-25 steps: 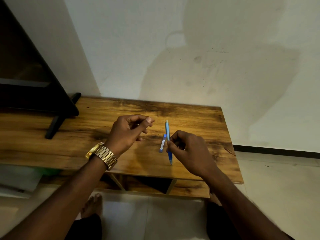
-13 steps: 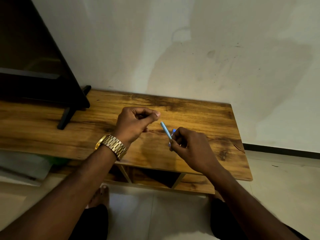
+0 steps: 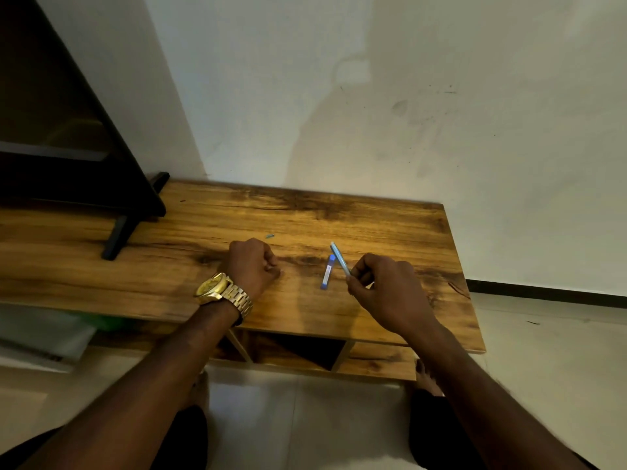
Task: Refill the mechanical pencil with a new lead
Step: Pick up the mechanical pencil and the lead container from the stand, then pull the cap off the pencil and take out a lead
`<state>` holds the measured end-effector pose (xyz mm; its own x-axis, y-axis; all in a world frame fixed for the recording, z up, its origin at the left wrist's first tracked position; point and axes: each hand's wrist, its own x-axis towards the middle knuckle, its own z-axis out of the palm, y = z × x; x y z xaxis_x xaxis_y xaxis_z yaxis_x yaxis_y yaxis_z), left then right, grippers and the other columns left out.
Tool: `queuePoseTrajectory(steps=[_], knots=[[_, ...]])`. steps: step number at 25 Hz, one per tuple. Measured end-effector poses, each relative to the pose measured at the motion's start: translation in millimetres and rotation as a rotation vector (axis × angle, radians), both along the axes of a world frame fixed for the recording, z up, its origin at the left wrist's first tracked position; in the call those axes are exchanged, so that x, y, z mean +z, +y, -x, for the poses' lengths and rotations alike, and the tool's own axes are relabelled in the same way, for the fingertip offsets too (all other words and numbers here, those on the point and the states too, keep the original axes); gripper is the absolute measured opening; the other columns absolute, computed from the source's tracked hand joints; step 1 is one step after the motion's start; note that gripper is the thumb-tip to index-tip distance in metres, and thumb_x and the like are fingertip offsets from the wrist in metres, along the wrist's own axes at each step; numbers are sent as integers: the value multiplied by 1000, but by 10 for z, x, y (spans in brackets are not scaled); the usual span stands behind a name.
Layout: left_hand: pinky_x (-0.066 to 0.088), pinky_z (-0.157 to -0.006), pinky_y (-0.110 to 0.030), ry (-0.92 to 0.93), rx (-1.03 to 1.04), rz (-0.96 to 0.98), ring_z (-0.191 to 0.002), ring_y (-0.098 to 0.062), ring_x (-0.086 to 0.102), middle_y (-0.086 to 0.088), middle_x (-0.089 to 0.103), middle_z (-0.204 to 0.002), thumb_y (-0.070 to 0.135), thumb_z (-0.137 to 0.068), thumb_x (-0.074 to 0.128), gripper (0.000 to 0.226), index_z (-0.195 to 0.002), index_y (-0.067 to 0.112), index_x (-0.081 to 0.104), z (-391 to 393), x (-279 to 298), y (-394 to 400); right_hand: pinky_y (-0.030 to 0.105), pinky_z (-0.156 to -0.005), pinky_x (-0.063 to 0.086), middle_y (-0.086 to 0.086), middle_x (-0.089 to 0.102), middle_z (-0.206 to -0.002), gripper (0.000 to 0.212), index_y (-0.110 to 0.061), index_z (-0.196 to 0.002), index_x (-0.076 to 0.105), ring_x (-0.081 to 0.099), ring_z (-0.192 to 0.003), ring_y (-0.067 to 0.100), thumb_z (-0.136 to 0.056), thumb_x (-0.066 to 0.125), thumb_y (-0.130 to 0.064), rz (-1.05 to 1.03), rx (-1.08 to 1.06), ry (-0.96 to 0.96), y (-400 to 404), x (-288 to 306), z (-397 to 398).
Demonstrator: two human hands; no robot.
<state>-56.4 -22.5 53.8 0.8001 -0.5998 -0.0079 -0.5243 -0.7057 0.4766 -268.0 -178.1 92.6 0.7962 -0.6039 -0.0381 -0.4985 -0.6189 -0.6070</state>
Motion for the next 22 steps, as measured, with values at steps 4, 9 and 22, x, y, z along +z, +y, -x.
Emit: queuePoseTrajectory(steps=[4, 9, 22], knots=[[62, -81, -31, 33, 8, 30, -61, -5, 65, 0, 78, -70, 33, -72, 99, 28, -78, 15, 79, -27, -70, 11, 42, -79, 65, -3, 78, -94, 7, -19, -100, 77, 73, -86, 13, -97, 78, -25, 15, -55, 70, -78, -66, -15], [47, -62, -18, -35, 73, 128, -69, -4, 70, 11, 74, -71, 49, -78, 91, 27, -80, 26, 77, -55, 173, 12, 49, -81, 66, 0, 77, -97, 13, -22, -95, 78, 75, -91, 20, -95, 80, -35, -16, -136, 148, -132, -123, -69], [60, -88, -44, -48, -104, -220, -99, -26, 73, -3, 76, -100, 72, -70, 83, 56, -92, 23, 69, 556, -82, -522, 48, -79, 66, 5, 74, -101, 22, -16, -100, 75, 73, -89, 21, -97, 77, -39, 24, -174, 204, -174, -171, -92]])
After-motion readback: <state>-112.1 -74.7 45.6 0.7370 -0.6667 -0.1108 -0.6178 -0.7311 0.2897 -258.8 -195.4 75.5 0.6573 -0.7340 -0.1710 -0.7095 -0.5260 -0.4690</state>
